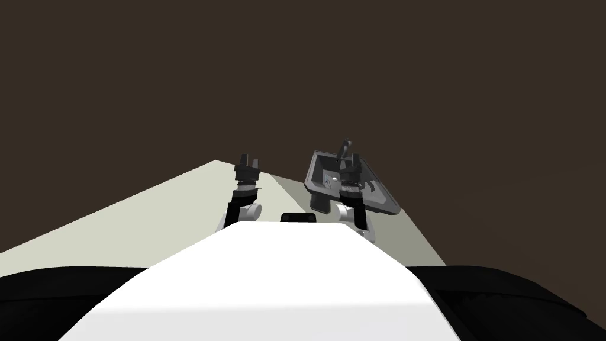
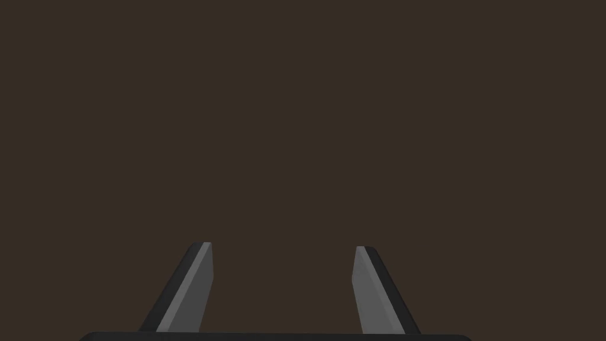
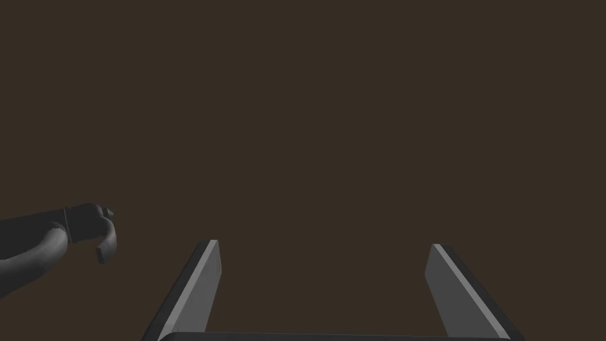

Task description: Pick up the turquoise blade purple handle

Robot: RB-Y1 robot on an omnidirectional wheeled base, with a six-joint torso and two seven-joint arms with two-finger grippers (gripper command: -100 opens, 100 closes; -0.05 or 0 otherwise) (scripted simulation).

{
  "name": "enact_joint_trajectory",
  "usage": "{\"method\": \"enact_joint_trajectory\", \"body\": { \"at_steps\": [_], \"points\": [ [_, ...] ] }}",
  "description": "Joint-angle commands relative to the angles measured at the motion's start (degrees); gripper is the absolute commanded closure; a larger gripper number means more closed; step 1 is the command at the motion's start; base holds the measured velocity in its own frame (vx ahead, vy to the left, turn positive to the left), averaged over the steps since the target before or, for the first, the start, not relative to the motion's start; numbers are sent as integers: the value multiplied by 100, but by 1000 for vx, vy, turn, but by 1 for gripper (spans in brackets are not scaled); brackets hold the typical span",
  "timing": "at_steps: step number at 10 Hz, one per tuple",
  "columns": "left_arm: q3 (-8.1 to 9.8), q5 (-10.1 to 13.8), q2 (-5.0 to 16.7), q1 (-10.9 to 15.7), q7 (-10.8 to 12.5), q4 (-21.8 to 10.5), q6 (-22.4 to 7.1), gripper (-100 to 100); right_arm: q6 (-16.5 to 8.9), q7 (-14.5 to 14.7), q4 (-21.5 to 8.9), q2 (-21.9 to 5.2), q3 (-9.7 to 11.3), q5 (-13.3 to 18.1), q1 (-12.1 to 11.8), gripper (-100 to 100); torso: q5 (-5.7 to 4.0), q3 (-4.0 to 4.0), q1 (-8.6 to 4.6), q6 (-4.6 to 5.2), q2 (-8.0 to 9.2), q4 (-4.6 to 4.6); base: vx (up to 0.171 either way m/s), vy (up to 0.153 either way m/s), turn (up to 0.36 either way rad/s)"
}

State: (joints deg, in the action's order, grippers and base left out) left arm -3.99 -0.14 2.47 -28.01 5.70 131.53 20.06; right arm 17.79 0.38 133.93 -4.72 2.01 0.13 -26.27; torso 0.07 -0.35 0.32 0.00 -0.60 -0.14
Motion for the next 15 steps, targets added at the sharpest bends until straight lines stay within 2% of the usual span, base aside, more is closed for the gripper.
{"method": "enact_joint_trajectory", "body": {
  "at_steps": [1,2,3,4,5,6,7,8,9,11,12,13,14,15],
  "points": [
    [0,0,0,0,0,0,0,0,-286,-175,-57,-215,-151,-131,-14,-100,0,0,0,0,0,0,192,111,-44],
    [0,0,0,0,0,0,0,0,-391,-175,-57,-215,-151,-131,-14,-100,2,-6,6,0,-11,-2,129,76,-21],
    [0,0,0,0,0,0,0,0,-610,-280,-107,-318,-241,-212,-7,-100,1,1,-3,0,4,0,118,77,-34],
    [0,0,0,0,0,0,0,0,-657,-280,-107,-318,-241,-212,-7,-100,-1,4,-4,0,8,2,96,48,-23],
    [0,0,0,1,0,0,0,0,-888,-395,-163,-413,-340,-300,1,-100,-2,9,-14,0,18,3,120,25,-43],
    [1,0,1,0,0,0,0,0,-948,-395,-163,-413,-340,-300,1,-100,-4,7,-23,0,12,3,103,38,-19],
    [0,0,0,1,0,0,0,0,-1190,-519,-224,-499,-447,-395,10,-100,-4,10,-20,0,19,3,112,65,-57],
    [0,0,0,0,0,0,0,0,-1261,-519,-224,-499,-447,-395,10,-100,-2,9,-12,1,16,3,102,74,-32],
    [0,0,0,1,0,0,0,0,-1472,-650,-290,-577,-560,-494,21,-100,-1,10,-7,0,20,4,139,89,-55],
    [0,0,0,1,0,0,0,0,-1594,-650,-290,-577,-560,-494,21,-100,0,6,-5,-1,13,2,86,55,-16],
    [0,0,0,1,0,0,0,0,-1819,-789,-361,-648,-679,-599,32,-100,-3,16,-19,-1,31,6,113,28,-75],
    [1,0,1,0,0,0,0,0,-1943,-789,-361,-648,-679,-599,32,-100,-4,11,-24,1,19,4,128,43,-32],
    [0,0,1,1,0,0,0,0,-2148,-932,-435,-711,-804,-707,45,-100,-4,7,-20,-1,14,2,134,96,-55],
    [0,0,0,0,0,0,0,0,-2307,-932,-435,-711,-804,-707,45,-100,-1,5,-3,1,10,2,131,82,-51]
  ]
}}
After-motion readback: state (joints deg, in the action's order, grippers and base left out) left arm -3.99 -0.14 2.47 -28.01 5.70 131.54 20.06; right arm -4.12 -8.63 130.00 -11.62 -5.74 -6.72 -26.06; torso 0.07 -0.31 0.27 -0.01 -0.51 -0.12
